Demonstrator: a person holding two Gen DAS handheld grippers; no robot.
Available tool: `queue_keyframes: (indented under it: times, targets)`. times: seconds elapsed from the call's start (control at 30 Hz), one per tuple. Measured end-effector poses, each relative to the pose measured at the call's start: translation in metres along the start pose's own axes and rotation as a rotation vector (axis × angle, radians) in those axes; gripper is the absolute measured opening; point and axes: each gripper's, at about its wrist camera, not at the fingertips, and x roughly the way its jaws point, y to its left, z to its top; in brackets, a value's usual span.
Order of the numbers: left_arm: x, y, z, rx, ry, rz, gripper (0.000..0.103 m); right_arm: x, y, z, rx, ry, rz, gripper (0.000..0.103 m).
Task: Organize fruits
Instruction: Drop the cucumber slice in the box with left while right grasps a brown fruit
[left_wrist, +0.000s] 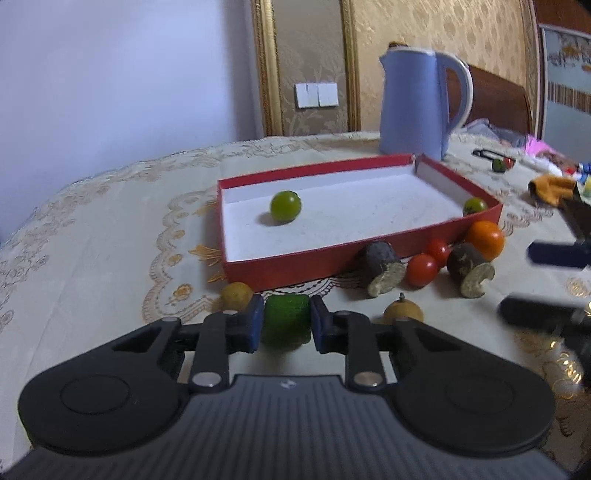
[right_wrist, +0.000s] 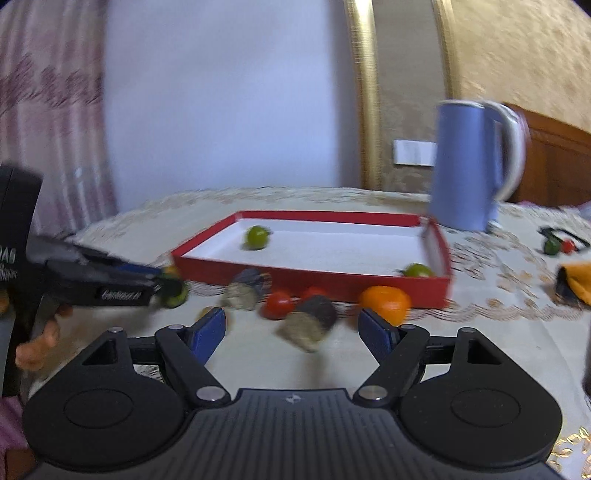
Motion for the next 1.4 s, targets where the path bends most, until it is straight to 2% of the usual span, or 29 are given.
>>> queue_keyframes:
  times: [0.17,0.27,0.5,0.63,0.67,0.7,0.77,0.93,1.17,1.4]
  targets:
    - [-0.022,0.011,-0.001,-0.033,-0.055,0.034,0.024,0.013,0.028,-0.001,-0.07,0.028,0.058,0.079]
    - [-0.028,0.018,0.0,-0.06,-0.063,0.05,0.024,0.028,0.034,0.004,-0.057,0.079,0.081,0.059]
    - [-0.032,0.024,-0.004,-0.066,-0.066,0.067,0.024,0.054,0.044,0.012,-0.087,0.134,0.082,0.058]
    - [-0.032,0.023,-0.004,-0.071,-0.072,0.064,0.024,0.071,0.045,0.013,-0.083,0.192,0.086,0.051]
    - [-0.032,0.022,-0.004,-0.07,-0.072,0.064,0.024,0.076,0.044,0.013,-0.076,0.212,0.094,0.039]
    - [-0.031,0.02,-0.004,-0.07,-0.07,0.064,0.024,0.079,0.043,0.013,-0.069,0.221,0.104,0.034]
    - [-0.03,0.018,-0.003,-0.067,-0.064,0.066,0.024,0.079,0.043,0.014,-0.079,0.217,0.105,0.028]
    - [-0.03,0.007,0.005,-0.048,-0.065,0.072,0.024,0.068,0.035,0.013,-0.056,0.186,0.109,0.028]
    - [-0.025,-0.017,0.026,-0.035,-0.072,0.074,0.024,0.017,0.01,0.014,-0.026,0.07,0.091,0.028]
    - [-0.012,-0.051,0.053,-0.002,-0.086,0.08,0.024,-0.019,-0.026,0.009,0.027,-0.003,0.047,0.028]
